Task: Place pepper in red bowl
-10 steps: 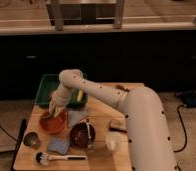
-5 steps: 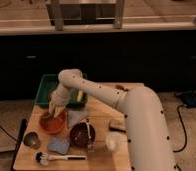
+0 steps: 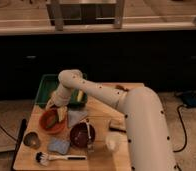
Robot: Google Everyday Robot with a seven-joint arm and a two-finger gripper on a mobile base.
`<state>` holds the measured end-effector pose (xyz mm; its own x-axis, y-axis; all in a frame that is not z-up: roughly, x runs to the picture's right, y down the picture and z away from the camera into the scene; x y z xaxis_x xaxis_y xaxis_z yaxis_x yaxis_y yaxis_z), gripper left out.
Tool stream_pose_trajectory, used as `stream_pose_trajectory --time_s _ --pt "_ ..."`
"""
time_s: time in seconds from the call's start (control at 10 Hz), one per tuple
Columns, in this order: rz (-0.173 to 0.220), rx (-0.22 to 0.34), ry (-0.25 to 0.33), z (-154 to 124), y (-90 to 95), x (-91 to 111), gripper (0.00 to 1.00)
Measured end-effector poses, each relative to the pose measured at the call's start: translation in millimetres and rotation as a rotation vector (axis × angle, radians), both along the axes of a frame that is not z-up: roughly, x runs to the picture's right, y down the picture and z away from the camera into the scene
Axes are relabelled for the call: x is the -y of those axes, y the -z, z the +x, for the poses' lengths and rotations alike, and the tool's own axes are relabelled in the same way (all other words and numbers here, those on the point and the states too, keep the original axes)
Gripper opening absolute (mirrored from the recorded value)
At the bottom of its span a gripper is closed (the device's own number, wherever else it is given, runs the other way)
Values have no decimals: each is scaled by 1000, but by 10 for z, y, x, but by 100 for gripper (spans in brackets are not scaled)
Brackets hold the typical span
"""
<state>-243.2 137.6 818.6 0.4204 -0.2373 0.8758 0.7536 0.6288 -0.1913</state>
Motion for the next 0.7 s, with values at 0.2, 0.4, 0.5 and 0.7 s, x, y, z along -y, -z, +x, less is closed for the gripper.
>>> stream_pose_trajectory --time_s 0.2,0.4,0.5,0.7 --pt "17 31 19 46 5 -24 80" --pt "24 53 29 80 3 -36 80" --pt "28 70 38 107 4 -48 80" --pt "31 86 46 138 1 -57 80"
